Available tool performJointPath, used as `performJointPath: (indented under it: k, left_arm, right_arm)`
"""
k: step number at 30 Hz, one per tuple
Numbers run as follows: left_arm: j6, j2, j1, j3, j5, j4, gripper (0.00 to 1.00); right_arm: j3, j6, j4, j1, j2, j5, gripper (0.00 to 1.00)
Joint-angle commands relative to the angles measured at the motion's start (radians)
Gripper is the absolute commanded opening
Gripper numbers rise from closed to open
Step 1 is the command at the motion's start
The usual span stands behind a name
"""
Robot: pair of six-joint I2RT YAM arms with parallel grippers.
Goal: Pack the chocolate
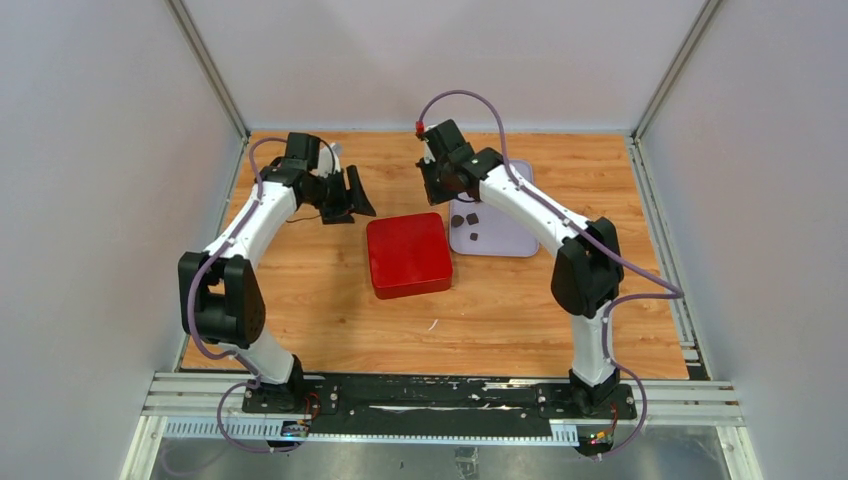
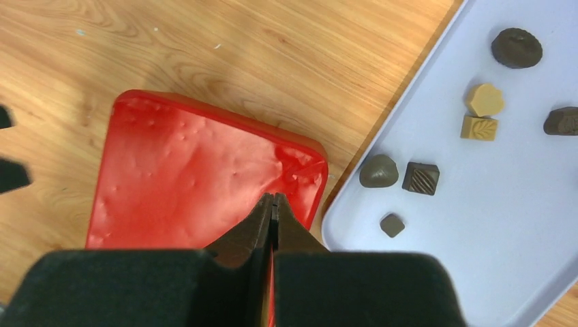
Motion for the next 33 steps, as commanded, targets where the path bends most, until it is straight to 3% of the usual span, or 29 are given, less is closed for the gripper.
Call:
performJointPath:
  k: [1, 6, 10, 15, 23, 28, 33]
  left_arm:
    - [-0.080, 0.004, -0.056, 0.001, -0.060, 0.145, 0.62]
    - [-0.163, 0.103, -0.109, -0.020, -0.080, 0.288, 0.19]
    - [-0.183, 0.181, -0.118, -0.044, -0.144, 0.332, 0.00]
    - [-0.159, 0.282, -0.135, 0.019, -0.107, 0.255, 0.00]
    - [-0.094, 0.107, -0.170, 0.178, -0.232, 0.149, 0.00]
    - [-0.056, 0.011, -0.170, 0.076, -0.330, 0.127, 0.00]
    - [-0.064, 0.060, -0.174, -0.084, -0.295, 0.175, 0.00]
  right_arm:
    - [-0.097, 0.024, 0.026, 0.002, -0.046, -0.031, 0.00]
    - [-0.176, 0.033, 0.045, 0.000, 0.008, -0.019, 0.00]
    - [-0.198, 0.024, 0.034, 0.000, 0.012, -0.019, 0.00]
    - [-0.203, 0.019, 0.020, -0.010, -0.063, -0.013, 0.00]
    - [-0.205, 0.001, 0.003, -0.017, -0.213, -0.032, 0.00]
    - [-0.323, 0.029, 0.012, -0.007, -0.283, -0.076, 0.00]
    - [-0.509, 0.048, 0.046, 0.032, -0.299, -0.127, 0.00]
